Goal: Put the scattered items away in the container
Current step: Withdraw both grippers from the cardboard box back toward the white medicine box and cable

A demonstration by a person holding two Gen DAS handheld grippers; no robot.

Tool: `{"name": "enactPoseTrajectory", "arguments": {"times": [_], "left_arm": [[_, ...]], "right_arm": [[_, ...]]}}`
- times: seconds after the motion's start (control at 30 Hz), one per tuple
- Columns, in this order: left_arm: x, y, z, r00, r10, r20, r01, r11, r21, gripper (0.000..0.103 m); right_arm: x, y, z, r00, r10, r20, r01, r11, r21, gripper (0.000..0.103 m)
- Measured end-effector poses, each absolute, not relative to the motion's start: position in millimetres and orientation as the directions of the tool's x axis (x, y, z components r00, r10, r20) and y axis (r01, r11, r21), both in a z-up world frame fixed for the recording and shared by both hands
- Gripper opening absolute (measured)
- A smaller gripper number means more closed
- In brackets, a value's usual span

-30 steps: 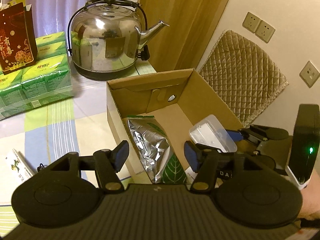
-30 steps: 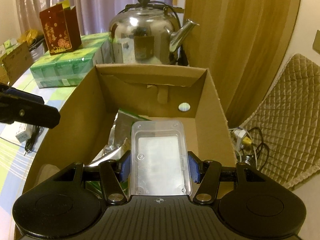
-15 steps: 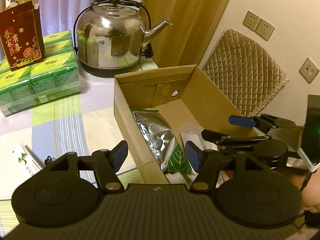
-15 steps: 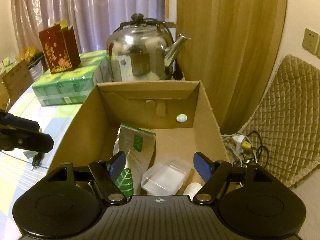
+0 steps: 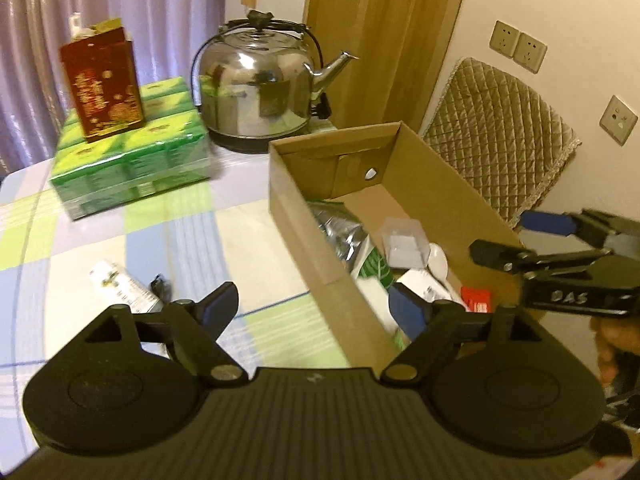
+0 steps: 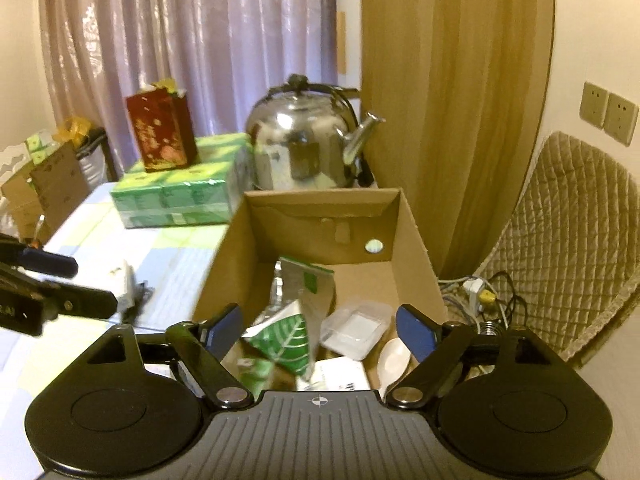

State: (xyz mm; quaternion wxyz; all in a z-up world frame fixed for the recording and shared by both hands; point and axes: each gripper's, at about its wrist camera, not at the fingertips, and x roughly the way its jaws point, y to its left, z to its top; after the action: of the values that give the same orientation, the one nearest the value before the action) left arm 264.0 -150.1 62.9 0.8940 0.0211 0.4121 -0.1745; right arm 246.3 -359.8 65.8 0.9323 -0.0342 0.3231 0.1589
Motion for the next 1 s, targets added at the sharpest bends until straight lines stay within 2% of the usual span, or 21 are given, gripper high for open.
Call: {"name": "enactPoseTrajectory", "arguments": {"times": [0.17, 0.37, 1.0], "left_arm": [[230, -133, 72, 0.629, -0.255, -0.735, 0.297, 0.952, -0.076, 0.096], [193, -112, 77, 0.656, -0.218, -0.723, 0.263, 0.963, -0.051, 0.102], [116, -11, 46, 0.656, -0.081, -0.75, 0.042, 0.997, -0.071, 0.102]], "right_arm": [[214, -344, 80, 0.749, 0.3, -0.592, -0.347, 0.937, 0.035, 0.091], [181, -324, 88, 0.745, 0.328, -0.581, -0.382, 0.924, 0.031, 0.099], [127, -261, 74, 0.676, 0.422, -0.605, -0.52, 0.854, 0.014, 0.101]]}}
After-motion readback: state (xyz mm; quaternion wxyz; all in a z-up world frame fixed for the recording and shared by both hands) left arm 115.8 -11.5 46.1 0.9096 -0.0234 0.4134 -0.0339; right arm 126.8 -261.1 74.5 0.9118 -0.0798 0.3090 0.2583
